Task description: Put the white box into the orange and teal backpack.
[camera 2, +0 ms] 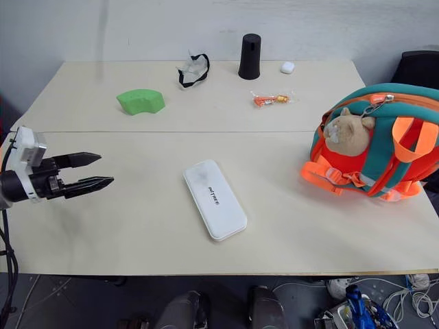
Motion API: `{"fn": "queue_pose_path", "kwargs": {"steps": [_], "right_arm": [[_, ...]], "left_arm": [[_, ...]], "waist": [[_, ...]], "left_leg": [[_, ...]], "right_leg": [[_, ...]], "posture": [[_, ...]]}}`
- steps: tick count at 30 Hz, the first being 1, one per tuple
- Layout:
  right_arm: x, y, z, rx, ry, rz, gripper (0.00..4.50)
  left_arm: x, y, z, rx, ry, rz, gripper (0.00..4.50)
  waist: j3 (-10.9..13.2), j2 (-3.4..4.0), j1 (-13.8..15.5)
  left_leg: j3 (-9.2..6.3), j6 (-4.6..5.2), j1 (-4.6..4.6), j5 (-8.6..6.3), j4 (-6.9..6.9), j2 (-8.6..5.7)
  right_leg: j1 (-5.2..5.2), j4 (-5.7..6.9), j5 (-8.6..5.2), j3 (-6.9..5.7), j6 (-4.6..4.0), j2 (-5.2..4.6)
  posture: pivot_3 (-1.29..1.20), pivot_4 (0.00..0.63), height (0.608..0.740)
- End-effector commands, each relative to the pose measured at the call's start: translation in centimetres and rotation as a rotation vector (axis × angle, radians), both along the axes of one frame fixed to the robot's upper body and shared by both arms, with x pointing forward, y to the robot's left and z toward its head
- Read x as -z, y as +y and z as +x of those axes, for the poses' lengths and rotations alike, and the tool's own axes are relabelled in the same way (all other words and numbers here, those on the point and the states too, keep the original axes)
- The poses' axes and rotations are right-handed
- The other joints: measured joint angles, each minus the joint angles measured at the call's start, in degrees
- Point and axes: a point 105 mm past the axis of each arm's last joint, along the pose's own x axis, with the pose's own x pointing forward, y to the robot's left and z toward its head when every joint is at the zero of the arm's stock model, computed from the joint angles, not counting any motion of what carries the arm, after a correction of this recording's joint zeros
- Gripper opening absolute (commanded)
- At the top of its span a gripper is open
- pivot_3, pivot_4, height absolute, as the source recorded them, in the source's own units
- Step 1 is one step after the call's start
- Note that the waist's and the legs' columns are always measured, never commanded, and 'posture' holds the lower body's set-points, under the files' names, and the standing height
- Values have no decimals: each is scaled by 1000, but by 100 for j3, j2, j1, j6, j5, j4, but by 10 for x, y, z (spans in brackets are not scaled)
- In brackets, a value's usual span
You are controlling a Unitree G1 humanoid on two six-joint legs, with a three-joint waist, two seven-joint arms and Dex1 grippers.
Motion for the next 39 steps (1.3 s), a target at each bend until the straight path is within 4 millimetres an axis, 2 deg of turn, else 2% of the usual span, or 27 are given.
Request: {"fn": "queue_pose_path", "kwargs": {"steps": [1, 4, 15, 17, 18, 21, 29, 30, 31, 35, 39], "right_arm": [[-5, 0, -3, 3, -17, -24, 4458], [-3, -3, -5, 18, -6, -38, 4458], [-2, -1, -10, 14, 3, -48, 4458], [-6, 9, -12, -36, 5, -41, 4086], [-7, 17, -12, -74, 11, -42, 3882], [-4, 48, -13, -212, 55, -55, 2849], [33, 151, -13, -640, 177, -122, 29], [36, 165, -13, -697, 175, -121, 0], [39, 179, -13, -748, 170, -118, 0], [50, 225, -4, -903, 145, -139, 0], [59, 258, 12, -971, 116, -172, 0]], "left_arm": [[-2, 1, 0, 3, -18, 35, 4500], [4, 3, 2, -23, 4, 52, 4500], [0, 0, 8, -1, -8, 33, 4500], [-4, -3, 12, 12, -22, 20, 4109], [-5, -5, 13, 30, -19, 21, 3939], [2, -14, 21, 97, -10, 86, 2983], [39, -53, 63, 291, 2, 323, 389], [45, -57, 69, 304, 3, 359, 105], [50, -61, 75, 309, 3, 386, 44], [57, -82, 93, 344, -23, 442, 44], [58, -101, 106, 364, -61, 468, 44]], "waist": [[0, 0, -3], [0, 0, -4], [0, 0, -6], [0, 0, 5], [0, 0, 12], [0, 0, 22], [-1, -15, 132], [3, -23, 133], [4, -25, 138], [11, -39, 128], [38, -86, 118]], "left_leg": [[0, 0, 0, 0, 0, 0], [1, 3, 2, 1, 2, -2], [4, 2, 12, 6, 2, -1], [4, 2, 12, 6, 4, -2], [4, 3, 12, 7, 4, -4], [2, 1, 14, 9, 4, -4], [5, 6, 11, 15, 21, -10], [6, 7, 11, 15, 22, -12], [7, 8, 9, 14, 24, -11], [6, 17, -9, 10, 51, -12], [9, 31, -23, 2, 99, -9]], "right_leg": [[0, 0, 0, 1, 0, 0], [1, 3, 1, 2, 2, 0], [2, 17, 1, 7, 2, 0], [2, 18, 1, 7, 2, 0], [2, 20, 1, 6, 2, -1], [3, 24, 1, 6, 2, 0], [3, 31, 5, 7, 8, 5], [4, 31, 5, 6, 8, 6], [2, 31, 5, 4, 8, 8], [-5, 36, 8, -13, 13, 12], [-9, 51, 13, -27, 24, 6]], "posture": [[0, 150, 740], [0, 150, 740], [0, 150, 740], [0, 150, 740], [0, 150, 740], [0, 150, 740], [0, 150, 740], [0, 150, 740], [0, 150, 740], [0, 150, 740], [0, 150, 740]]}}
